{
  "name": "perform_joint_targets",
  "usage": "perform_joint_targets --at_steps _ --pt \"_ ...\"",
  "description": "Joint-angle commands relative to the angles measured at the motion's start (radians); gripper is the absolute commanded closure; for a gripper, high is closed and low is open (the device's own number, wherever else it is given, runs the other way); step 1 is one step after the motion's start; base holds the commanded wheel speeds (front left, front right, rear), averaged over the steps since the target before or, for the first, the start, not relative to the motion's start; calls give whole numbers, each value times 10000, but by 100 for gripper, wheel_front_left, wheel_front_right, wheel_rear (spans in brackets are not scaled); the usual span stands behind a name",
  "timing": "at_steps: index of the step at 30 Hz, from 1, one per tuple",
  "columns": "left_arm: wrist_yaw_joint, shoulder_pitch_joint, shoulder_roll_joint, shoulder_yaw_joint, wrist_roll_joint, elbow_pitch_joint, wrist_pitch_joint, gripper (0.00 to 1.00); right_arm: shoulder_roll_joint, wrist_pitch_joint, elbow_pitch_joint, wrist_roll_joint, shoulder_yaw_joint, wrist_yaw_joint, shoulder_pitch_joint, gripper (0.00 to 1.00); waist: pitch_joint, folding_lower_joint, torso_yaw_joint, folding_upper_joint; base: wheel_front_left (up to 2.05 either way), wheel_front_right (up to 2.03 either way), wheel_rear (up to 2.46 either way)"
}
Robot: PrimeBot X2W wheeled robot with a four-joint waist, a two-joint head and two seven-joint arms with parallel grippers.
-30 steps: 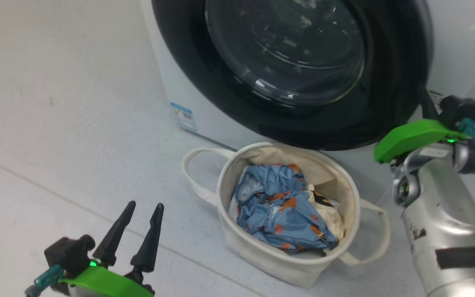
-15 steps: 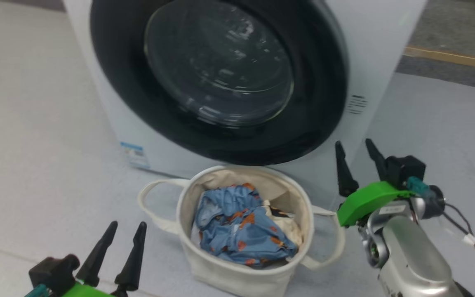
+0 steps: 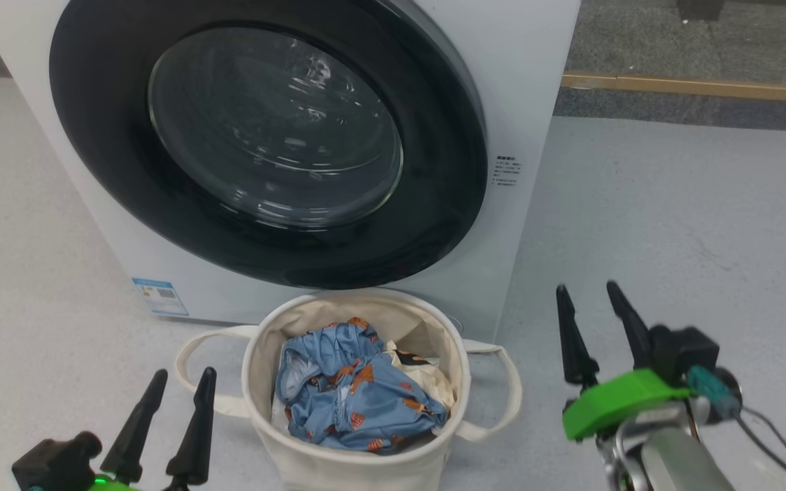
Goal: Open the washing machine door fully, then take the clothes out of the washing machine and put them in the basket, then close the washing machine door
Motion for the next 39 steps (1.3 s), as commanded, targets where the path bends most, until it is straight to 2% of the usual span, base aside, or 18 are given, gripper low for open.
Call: perform_joint_targets --at_steps 1,15,39 --pt "36 -273 322 493 -27 -371 -121 0 74 -24 -494 -61 207 -2 -95 0 22 0 6 0 0 0 0" --pt "72 -209 407 603 -390 -608 115 0 74 530 -1871 -178 -25 -2 850 0 97 0 237 0 0 0 0" --pt "-232 -286 472 538 -740 -317 118 0 74 667 -2058 -112 53 -2 884 0 67 0 286 0 0 0 0"
